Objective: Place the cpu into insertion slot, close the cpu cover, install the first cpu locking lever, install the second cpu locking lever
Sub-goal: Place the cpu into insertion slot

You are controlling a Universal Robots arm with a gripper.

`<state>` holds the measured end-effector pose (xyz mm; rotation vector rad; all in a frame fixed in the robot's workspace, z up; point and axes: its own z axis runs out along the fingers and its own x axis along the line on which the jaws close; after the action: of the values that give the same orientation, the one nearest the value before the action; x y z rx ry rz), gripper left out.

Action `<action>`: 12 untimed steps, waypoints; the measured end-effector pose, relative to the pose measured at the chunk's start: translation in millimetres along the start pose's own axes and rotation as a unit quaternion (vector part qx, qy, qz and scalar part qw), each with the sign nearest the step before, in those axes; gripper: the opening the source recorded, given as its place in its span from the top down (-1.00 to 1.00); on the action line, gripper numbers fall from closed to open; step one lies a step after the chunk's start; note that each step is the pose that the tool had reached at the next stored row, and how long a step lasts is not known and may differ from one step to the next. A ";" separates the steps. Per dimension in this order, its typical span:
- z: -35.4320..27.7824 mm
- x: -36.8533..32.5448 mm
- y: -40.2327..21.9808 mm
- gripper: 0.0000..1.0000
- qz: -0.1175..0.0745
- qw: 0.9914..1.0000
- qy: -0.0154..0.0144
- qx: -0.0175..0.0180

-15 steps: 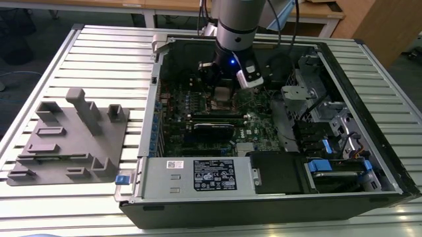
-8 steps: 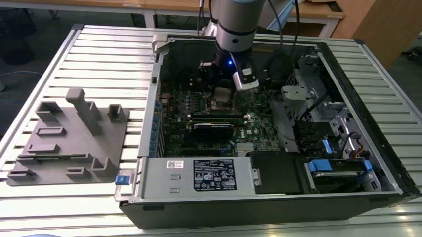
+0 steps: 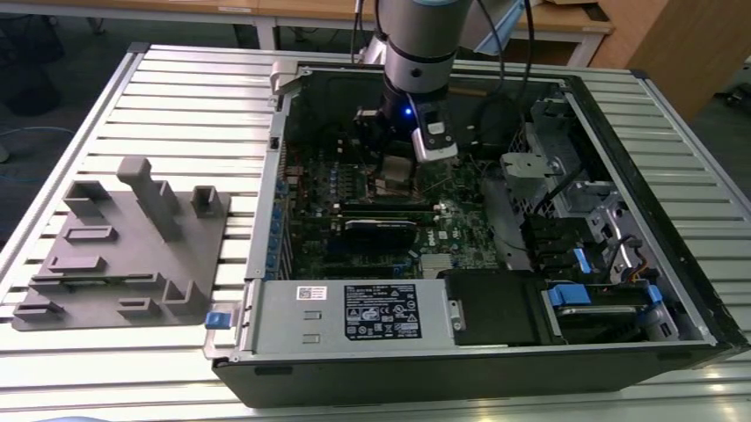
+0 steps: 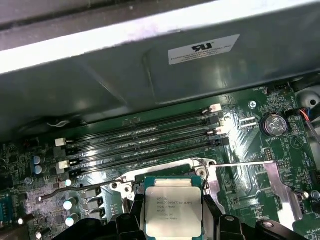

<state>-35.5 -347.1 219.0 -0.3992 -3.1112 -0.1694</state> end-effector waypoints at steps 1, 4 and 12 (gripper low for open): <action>0.0 0.0 0.0 -0.08 0.010 1.000 -0.001 0.000; 0.0 0.0 0.0 -0.08 0.037 0.999 -0.004 0.000; 0.2 0.0 -0.1 -0.08 0.109 0.994 -0.012 -0.001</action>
<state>-35.5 -347.1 218.8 -0.7396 -3.0603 -0.1687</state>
